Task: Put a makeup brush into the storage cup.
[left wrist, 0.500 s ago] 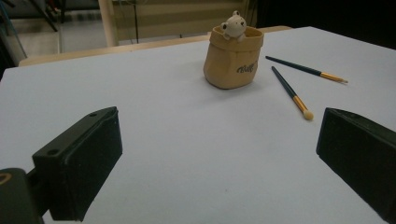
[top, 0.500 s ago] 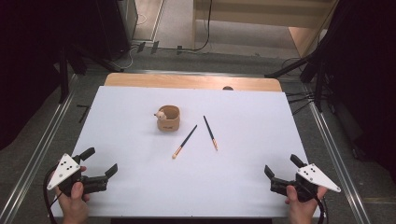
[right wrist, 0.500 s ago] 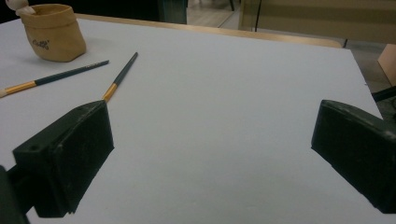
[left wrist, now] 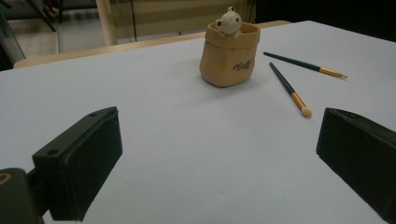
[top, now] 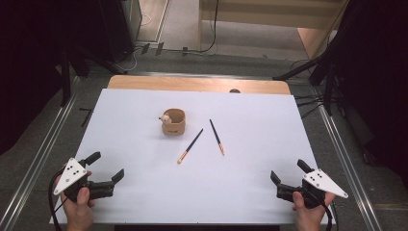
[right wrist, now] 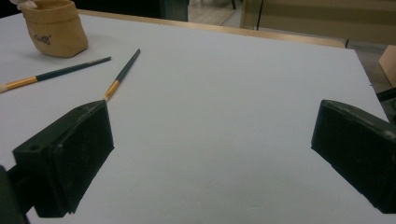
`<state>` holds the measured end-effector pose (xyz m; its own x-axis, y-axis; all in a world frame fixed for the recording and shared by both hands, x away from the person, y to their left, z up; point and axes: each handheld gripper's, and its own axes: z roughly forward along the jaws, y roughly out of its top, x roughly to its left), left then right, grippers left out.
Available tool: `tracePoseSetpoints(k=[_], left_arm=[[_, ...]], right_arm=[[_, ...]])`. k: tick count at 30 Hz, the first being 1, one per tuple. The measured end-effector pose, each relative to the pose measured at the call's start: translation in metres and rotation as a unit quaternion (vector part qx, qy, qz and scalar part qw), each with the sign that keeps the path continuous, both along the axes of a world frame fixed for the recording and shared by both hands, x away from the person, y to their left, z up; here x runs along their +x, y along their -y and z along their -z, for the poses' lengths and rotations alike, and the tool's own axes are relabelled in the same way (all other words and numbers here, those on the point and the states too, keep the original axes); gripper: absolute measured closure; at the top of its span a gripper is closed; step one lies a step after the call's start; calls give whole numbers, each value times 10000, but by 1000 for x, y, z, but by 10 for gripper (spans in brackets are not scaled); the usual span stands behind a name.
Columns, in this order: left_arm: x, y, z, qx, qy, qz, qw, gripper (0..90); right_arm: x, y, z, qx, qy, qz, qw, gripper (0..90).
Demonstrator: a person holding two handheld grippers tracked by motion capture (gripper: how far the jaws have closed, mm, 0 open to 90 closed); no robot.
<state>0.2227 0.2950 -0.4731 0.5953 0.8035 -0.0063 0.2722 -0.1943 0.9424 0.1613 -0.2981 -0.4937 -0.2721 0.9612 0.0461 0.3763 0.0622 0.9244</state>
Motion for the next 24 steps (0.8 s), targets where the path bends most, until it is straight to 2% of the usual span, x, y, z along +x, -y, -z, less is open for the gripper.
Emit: tracePoseSetpoints(k=[9,15,24], left_arm=[[5,19,-6,62,-8,98,9999,10],[9,42,-11,239,-30,306,9992,10],[24,75,-20,287,-138,548,9980,10]], right_arm=[[-2,0,-2,9,47,43,10000,0],[-3,2,-3,19,71,69,9999,0],[-4,0,-6,35,112,70,9999,0]])
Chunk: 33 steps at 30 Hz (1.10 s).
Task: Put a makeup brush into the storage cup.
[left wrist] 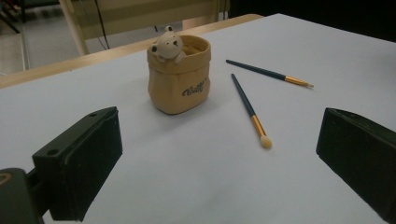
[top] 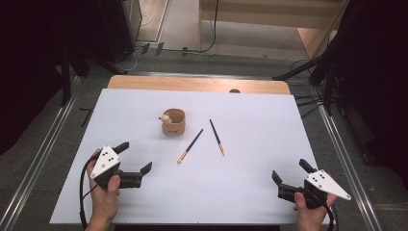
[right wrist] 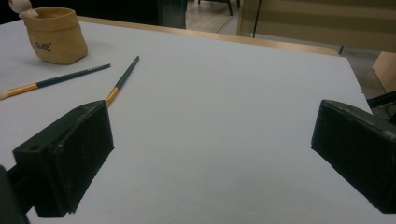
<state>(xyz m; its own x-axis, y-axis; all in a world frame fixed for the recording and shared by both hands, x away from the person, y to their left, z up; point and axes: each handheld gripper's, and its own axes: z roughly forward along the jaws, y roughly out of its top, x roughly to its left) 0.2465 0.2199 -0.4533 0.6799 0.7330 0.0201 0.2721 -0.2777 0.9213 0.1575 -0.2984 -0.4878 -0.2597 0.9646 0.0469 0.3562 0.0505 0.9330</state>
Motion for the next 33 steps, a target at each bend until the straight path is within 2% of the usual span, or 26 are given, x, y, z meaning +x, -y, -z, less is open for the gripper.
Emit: tracePoseSetpoints(k=[5,9,13,17,20,26,31,33], left_arm=[[7,16,-3,-66,-98,56,9999,11],[13,29,-6,14,-107,131,9999,11],[19,40,-10,-54,-206,189,9996,11],[25,48,-14,-23,-250,247,9994,11],[33,58,-18,119,-287,289,9991,11],[41,68,-22,181,-451,332,9983,11],[51,77,-25,377,-713,356,9961,14],[55,80,-26,504,-847,377,9944,14]], right_arm=[[-3,0,-2,20,43,-20,10000,0],[-5,1,-4,23,70,-12,10000,0],[-6,4,-5,32,99,6,9999,0],[-6,4,-5,66,89,4,9999,0],[-6,3,-5,38,92,-23,9999,0],[-6,2,-5,26,85,-63,9999,0],[-6,2,-5,28,74,-66,9999,0],[-6,1,-5,19,71,-67,10000,0]])
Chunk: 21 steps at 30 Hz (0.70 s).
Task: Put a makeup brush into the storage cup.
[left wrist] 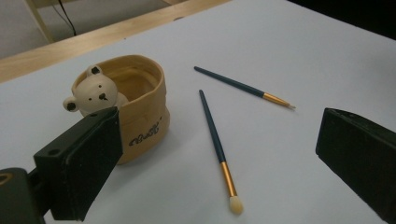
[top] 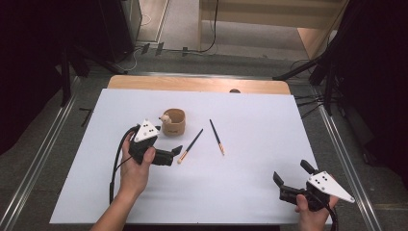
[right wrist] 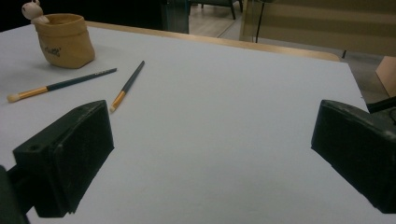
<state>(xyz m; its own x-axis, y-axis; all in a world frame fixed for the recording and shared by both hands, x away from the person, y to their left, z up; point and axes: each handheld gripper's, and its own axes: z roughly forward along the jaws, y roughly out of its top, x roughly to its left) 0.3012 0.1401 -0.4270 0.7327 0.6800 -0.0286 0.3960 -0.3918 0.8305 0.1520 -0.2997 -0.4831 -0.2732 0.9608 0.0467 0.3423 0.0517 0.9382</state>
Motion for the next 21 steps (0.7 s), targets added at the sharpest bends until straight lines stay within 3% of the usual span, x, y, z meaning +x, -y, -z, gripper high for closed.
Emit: tracePoseSetpoints(k=[14,19,21], left_arm=[[14,17,-4,495,-505,154,9974,15],[17,20,-6,658,-734,159,9950,15],[19,24,-6,813,-895,160,9925,15]], right_arm=[[1,-1,0,-19,-20,-20,10000,0],[1,-1,1,-23,-27,-36,10000,0],[1,-1,0,-19,-25,-43,10000,0]])
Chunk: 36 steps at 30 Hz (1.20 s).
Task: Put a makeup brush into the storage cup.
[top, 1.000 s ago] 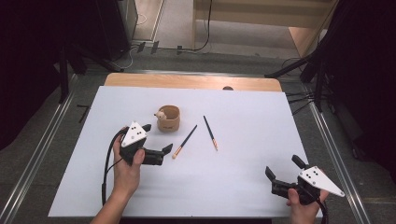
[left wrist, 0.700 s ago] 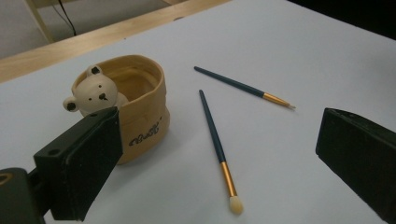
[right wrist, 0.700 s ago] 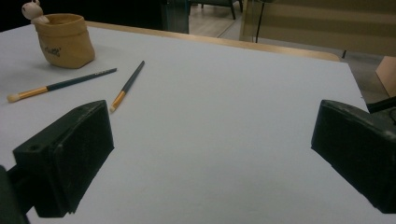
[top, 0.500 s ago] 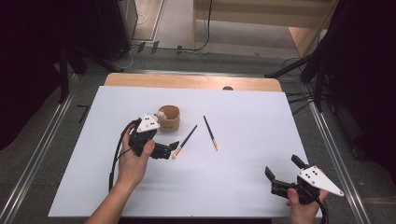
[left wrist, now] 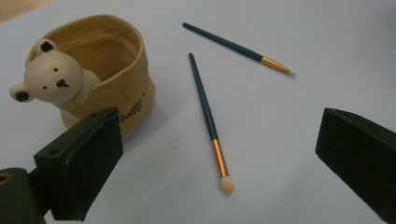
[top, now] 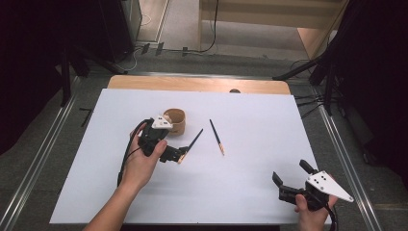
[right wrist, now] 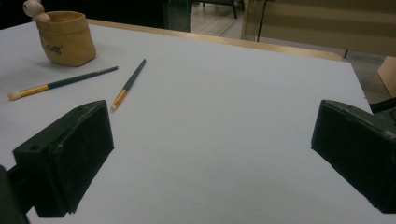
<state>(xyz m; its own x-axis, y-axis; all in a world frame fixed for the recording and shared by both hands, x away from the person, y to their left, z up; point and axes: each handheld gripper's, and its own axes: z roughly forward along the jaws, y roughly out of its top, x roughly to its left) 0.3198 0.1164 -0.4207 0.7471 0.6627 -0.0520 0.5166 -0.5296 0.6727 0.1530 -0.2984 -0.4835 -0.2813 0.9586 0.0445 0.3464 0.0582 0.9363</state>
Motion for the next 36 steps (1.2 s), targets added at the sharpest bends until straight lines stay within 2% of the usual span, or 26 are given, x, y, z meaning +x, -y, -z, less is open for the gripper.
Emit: tracePoseSetpoints(k=[3,4,10,16,19,22,24,29,30,31,32,33,34,36], left_arm=[[1,1,-1,30,-99,21,9999,15],[2,2,-1,111,-214,3,9997,15],[6,7,1,469,-549,-72,9974,15],[9,10,3,663,-732,-327,9946,125],[10,11,4,747,-812,-342,9933,160],[13,12,7,877,-969,-407,9906,213],[14,13,7,880,-1007,-415,9901,243],[16,15,7,920,-1116,-335,9889,422],[18,16,8,991,-1249,-216,9870,465],[18,18,9,1086,-1306,-206,9853,490],[18,18,9,1086,-1306,-206,9853,514],[18,20,10,1164,-1340,-196,9839,514],[20,22,12,1209,-1407,-199,9824,555],[20,25,14,1231,-1455,-200,9815,571]], right_arm=[[0,0,0,-2,-4,-1,10000,0],[0,0,0,-11,-5,-10,10000,0],[0,0,0,-6,-10,-11,10000,0],[1,0,0,-19,-6,-8,10000,0],[0,0,0,-8,-19,-5,10000,0],[1,0,0,-11,-17,-3,10000,0],[1,0,0,-11,-18,-4,10000,0],[1,0,0,-18,-14,-12,10000,0],[1,0,0,-5,-19,-5,10000,0],[1,0,0,-9,-17,-5,10000,0],[1,0,0,-9,-17,-5,10000,0],[1,0,0,-7,-20,2,10000,0],[1,0,0,-8,-15,-4,10000,0],[1,0,1,-2,-30,-7,10000,0]])
